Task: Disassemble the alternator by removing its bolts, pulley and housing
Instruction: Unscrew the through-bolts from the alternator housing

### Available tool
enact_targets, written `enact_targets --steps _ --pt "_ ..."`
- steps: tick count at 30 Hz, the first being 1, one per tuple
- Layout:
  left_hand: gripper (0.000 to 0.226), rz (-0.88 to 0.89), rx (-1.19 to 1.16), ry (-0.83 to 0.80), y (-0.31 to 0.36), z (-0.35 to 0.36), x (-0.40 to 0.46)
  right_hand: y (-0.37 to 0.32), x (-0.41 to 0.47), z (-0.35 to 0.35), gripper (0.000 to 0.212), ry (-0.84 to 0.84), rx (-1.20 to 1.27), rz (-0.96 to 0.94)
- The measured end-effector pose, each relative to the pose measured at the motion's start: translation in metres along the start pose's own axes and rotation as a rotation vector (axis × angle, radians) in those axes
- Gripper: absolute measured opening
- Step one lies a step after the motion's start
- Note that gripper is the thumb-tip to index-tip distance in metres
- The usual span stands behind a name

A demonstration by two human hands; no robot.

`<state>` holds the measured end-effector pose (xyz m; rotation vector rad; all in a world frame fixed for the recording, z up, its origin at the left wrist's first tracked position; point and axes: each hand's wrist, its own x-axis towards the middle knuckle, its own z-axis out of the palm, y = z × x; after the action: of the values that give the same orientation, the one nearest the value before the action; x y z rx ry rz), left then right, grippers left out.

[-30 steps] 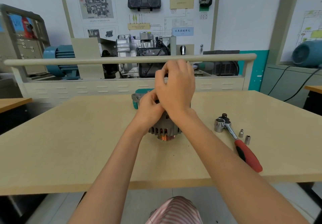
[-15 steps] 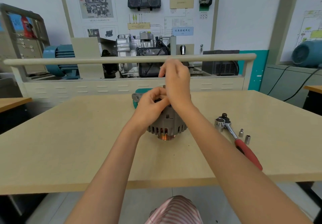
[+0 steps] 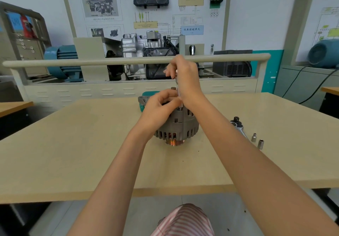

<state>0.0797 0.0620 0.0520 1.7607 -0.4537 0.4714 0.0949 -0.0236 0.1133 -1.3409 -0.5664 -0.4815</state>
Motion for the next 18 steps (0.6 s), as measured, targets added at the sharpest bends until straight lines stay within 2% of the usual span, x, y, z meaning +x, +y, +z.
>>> enact_targets --steps 2,5,6,9,11,12,14,16,18 --pt "0.006 0.007 -0.001 0.008 -0.001 0.0 0.0 -0.001 0.002 -0.004 0.044 -0.048 0.109 0.059" --pt "0.01 0.024 0.0 0.015 -0.001 0.001 0.001 0.002 -0.007 -0.003 0.04 0.024 -0.08 -0.054" --pt "0.016 0.026 0.002 0.019 -0.001 0.001 0.001 0.005 -0.011 -0.002 0.035 0.068 -0.24 -0.134" --pt "0.027 -0.007 0.025 0.065 -0.002 0.003 0.001 0.013 -0.019 0.002 0.021 0.236 -0.964 -0.342" --pt "0.025 -0.024 0.029 0.093 -0.003 0.003 0.002 0.015 -0.02 0.005 0.026 0.278 -1.177 -0.371" --pt "0.024 -0.025 0.03 0.099 -0.003 0.003 0.002 0.014 -0.02 0.007 0.026 0.278 -1.15 -0.371" --pt "0.023 -0.02 0.026 0.079 -0.001 0.002 0.001 0.012 -0.018 0.01 0.019 0.249 -0.932 -0.367" --pt "0.023 0.003 0.024 0.038 0.002 0.001 -0.001 0.007 -0.012 0.009 0.032 0.172 -0.66 -0.287" --pt "0.014 0.015 0.022 -0.002 0.003 0.0 -0.002 0.002 -0.006 0.004 0.04 0.079 -0.349 -0.126"
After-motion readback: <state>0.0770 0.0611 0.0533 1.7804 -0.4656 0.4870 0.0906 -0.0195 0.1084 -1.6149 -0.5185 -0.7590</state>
